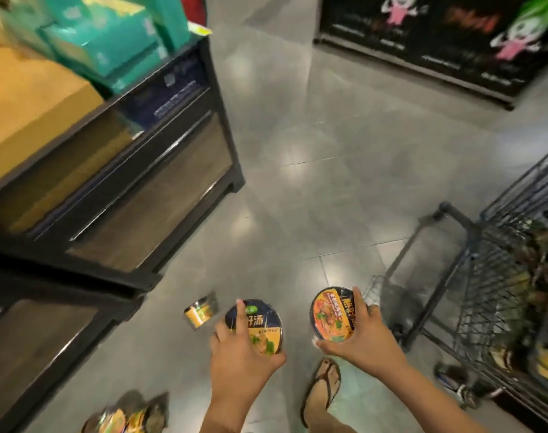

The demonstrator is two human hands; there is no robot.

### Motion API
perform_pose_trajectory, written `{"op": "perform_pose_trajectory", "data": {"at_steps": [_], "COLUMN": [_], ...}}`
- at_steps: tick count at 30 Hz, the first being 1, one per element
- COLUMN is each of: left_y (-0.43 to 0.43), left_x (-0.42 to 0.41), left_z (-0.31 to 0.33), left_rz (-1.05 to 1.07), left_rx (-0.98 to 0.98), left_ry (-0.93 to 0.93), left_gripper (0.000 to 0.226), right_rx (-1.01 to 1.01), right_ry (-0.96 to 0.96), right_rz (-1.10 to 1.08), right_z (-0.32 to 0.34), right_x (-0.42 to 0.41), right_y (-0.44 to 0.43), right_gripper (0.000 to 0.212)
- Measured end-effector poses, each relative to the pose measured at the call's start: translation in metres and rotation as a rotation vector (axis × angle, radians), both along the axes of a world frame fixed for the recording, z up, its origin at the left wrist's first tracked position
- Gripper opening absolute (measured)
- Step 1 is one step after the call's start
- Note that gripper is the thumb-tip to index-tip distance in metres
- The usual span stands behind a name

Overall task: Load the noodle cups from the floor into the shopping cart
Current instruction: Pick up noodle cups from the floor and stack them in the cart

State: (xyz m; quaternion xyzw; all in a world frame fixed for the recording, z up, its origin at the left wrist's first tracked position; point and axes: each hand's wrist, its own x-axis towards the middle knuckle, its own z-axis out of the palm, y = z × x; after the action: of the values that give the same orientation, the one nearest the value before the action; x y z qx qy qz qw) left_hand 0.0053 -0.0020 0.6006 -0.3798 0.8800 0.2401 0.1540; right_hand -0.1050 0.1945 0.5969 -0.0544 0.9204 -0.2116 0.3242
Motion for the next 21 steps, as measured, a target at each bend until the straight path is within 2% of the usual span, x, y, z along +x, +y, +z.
{"op": "perform_pose_trajectory", "data": {"at_steps": [4,13,21], "left_y": [0.009,0.02,0.074], "left_x": [-0.068,-0.194,-0.277], "left_z": [0.007,0.017,0.042], "left_rz": [-0.188,-0.747,-1.024], "left_rx": [0.03,0.03,0.053], "left_ry": [-0.026,0.014,0.06], "left_gripper": [0.122,0.122,0.121], "right_rx": [0.012,-0.006,0.021], "right_ry": [0.013,0.014,0.069], "right_rz": [-0.135,-0.61,-0.952], "right_z": [0.007,0.022,0.053], "right_x": [-0.036,-0.059,-0.067], "right_y": [0.013,0.038,0.078], "right_gripper": [0.135,0.133,0.134]}}
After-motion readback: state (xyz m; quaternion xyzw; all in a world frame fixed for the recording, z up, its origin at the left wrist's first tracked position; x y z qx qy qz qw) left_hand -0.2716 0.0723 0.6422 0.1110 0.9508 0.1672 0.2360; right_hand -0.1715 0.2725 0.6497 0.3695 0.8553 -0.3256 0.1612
